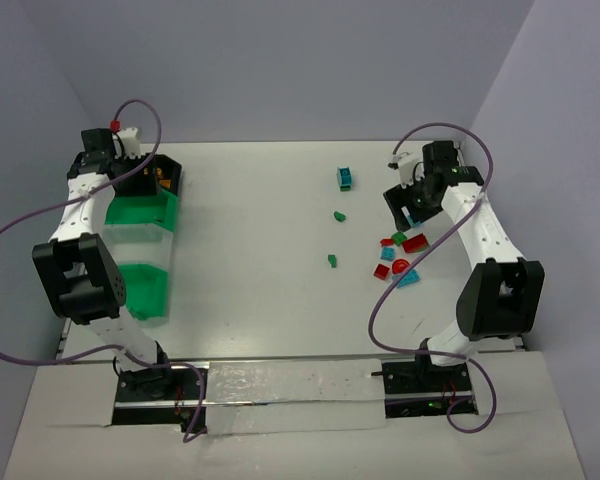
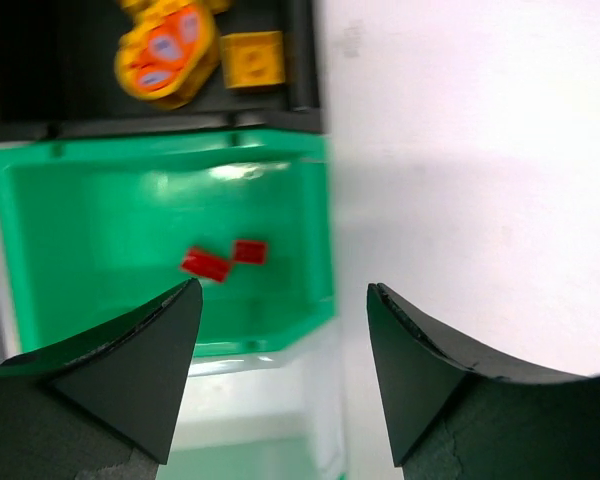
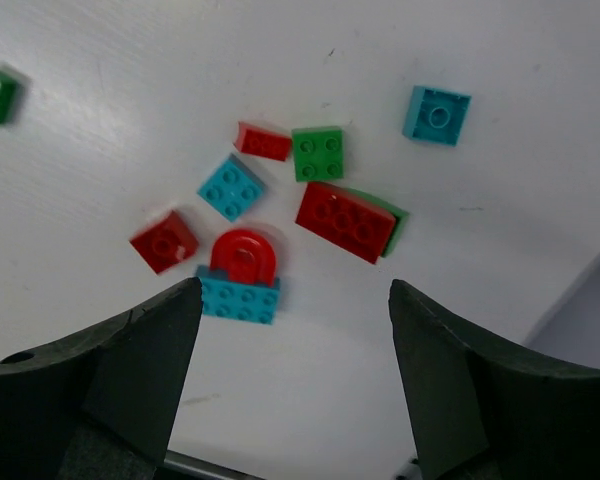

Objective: Sort the legos into containers by color

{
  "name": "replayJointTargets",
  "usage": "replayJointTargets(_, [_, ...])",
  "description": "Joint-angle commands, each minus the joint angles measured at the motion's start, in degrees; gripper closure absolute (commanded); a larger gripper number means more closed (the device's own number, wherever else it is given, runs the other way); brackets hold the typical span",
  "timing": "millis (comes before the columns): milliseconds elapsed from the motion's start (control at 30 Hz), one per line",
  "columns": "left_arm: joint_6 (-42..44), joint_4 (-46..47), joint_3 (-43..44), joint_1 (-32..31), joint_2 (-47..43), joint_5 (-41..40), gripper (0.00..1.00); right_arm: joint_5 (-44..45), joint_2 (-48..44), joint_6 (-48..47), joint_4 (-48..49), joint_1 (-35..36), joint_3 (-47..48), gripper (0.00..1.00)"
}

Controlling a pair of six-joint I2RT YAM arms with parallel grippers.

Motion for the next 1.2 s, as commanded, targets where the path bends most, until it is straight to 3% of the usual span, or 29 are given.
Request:
replayJointTargets(0, [2.9, -1.8, 0.2, -4.0, -3.1, 8.2, 0.23, 0.7, 3.0, -18.6, -9.5, -1.0, 7.2, 0.20])
replayJointTargets(167, [2.8, -3.8, 1.2, -6.0, -2.9, 13.2, 0.23, 0.5, 6.9, -38.2, -17.5, -2.2, 12.0, 0.21])
replayJointTargets(367, [2.0, -4.4, 1.5, -7.0, -3.6, 17.0, 0.21, 1.3, 14.1, -52.8, -25.2, -2.5, 15.7, 0.18])
replayJointTargets(733, [0.4, -4.1, -0.2, -7.4, -4.5, 17.5, 0.20, 7.5, 20.6, -59.6, -22.1, -0.9, 12.4, 0.11])
replayJointTargets(1167, [-0.2, -3.8, -0.3, -7.8, -3.7, 17.2, 0.20, 8.3, 25.5, -57.3, -16.2, 1.9, 10.9, 0.12])
